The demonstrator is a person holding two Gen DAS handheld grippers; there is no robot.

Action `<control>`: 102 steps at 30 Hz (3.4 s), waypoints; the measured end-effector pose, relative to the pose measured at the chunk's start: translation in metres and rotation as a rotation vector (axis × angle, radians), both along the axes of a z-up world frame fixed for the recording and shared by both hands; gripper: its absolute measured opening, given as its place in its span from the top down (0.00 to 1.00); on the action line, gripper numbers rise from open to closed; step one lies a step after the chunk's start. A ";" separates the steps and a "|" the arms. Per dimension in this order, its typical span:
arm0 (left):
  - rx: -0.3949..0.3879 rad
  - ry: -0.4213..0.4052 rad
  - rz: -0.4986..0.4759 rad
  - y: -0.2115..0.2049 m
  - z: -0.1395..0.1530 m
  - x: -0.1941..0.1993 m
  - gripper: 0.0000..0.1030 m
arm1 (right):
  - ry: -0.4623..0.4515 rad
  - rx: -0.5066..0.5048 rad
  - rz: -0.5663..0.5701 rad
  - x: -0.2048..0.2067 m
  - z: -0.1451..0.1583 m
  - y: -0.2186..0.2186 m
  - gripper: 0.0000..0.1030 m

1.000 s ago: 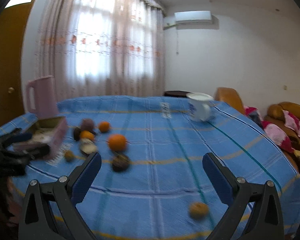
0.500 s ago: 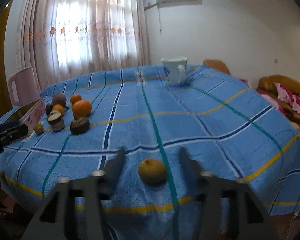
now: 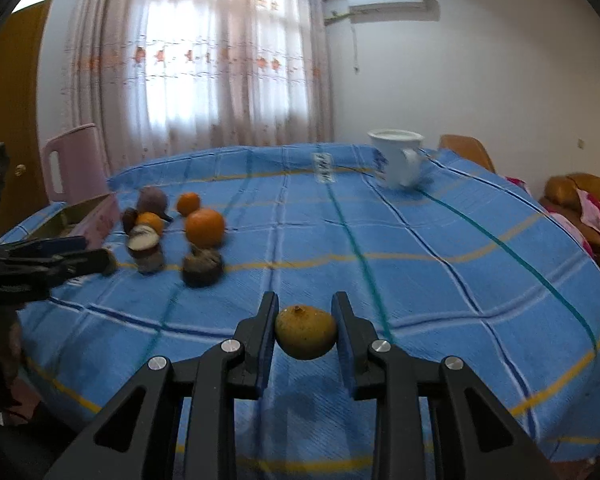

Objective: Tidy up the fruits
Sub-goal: 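Grasp a second brown kiwi with the left gripper while the right gripper holds its kiwi, then carry both kiwis over the open tin box with both grippers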

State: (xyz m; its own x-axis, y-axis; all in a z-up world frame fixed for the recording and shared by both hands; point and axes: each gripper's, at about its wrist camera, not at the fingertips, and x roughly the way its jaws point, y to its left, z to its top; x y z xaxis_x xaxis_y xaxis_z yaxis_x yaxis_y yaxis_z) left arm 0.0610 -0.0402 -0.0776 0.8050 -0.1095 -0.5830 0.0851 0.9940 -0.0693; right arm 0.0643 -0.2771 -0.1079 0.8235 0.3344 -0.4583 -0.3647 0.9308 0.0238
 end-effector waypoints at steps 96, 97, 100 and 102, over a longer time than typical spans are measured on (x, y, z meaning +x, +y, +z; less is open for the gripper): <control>0.004 -0.045 0.328 0.181 0.026 -0.001 0.74 | -0.006 -0.041 0.587 0.057 0.063 0.285 0.71; 0.004 -0.042 0.329 0.182 0.025 0.000 0.74 | 0.000 -0.052 0.591 0.057 0.059 0.290 0.71; 0.002 -0.032 0.337 0.187 0.022 0.003 0.74 | 0.018 -0.067 0.596 0.059 0.050 0.297 0.71; 0.001 -0.025 0.341 0.190 0.020 0.003 0.74 | 0.030 -0.074 0.600 0.060 0.045 0.302 0.71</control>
